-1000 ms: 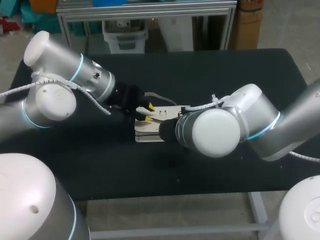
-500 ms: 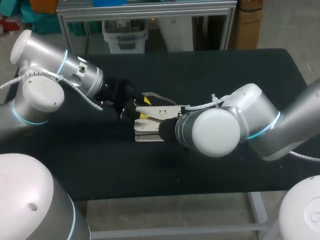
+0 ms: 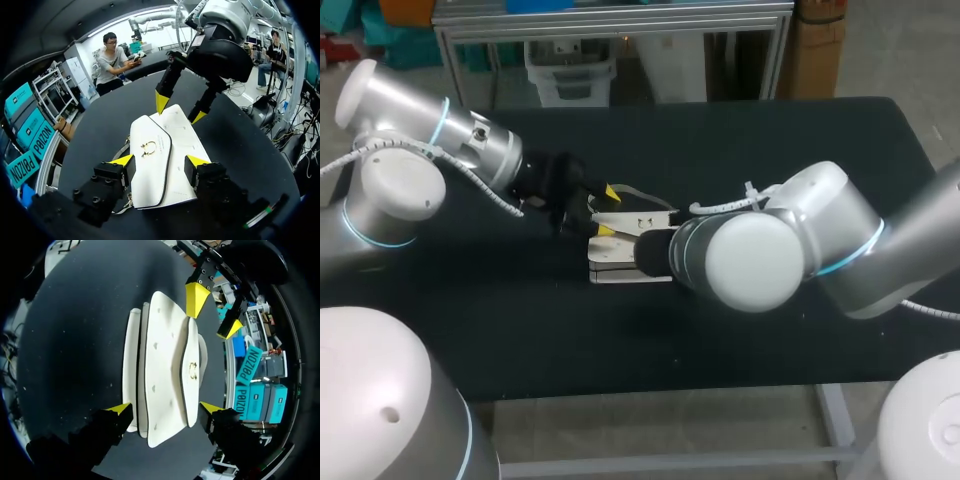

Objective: Pick up the bag, open it, inspect its contents, close it, and place it on the opposite side

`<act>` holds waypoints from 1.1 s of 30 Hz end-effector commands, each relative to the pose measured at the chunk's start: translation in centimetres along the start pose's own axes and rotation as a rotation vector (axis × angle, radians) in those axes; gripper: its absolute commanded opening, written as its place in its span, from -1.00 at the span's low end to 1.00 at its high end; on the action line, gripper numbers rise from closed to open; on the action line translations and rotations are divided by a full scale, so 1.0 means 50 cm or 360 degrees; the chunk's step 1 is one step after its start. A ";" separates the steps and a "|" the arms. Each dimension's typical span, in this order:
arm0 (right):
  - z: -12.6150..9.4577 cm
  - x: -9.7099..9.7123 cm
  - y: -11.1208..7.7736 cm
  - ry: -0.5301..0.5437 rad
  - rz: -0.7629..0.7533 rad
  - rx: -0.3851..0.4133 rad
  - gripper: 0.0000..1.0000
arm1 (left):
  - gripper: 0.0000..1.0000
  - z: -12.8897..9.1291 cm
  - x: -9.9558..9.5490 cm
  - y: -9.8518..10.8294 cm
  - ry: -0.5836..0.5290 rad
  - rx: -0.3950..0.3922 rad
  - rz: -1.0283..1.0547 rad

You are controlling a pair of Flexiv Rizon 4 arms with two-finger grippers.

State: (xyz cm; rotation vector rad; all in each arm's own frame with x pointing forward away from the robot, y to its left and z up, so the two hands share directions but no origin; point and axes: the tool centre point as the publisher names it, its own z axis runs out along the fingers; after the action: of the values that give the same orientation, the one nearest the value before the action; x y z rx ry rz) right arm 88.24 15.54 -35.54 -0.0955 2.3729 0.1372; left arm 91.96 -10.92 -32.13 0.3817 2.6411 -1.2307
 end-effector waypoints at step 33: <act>-0.180 -0.073 -0.121 0.0550 0.0472 0.0100 1.00 | 1.00 -0.090 -0.028 -0.021 0.0046 -0.0451 -0.0969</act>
State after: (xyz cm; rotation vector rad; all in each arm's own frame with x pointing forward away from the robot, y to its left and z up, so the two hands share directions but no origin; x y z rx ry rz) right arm 85.80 8.47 -28.22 0.2843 2.6669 0.2109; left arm 93.75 -7.84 -29.07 -0.4575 3.0252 -1.0725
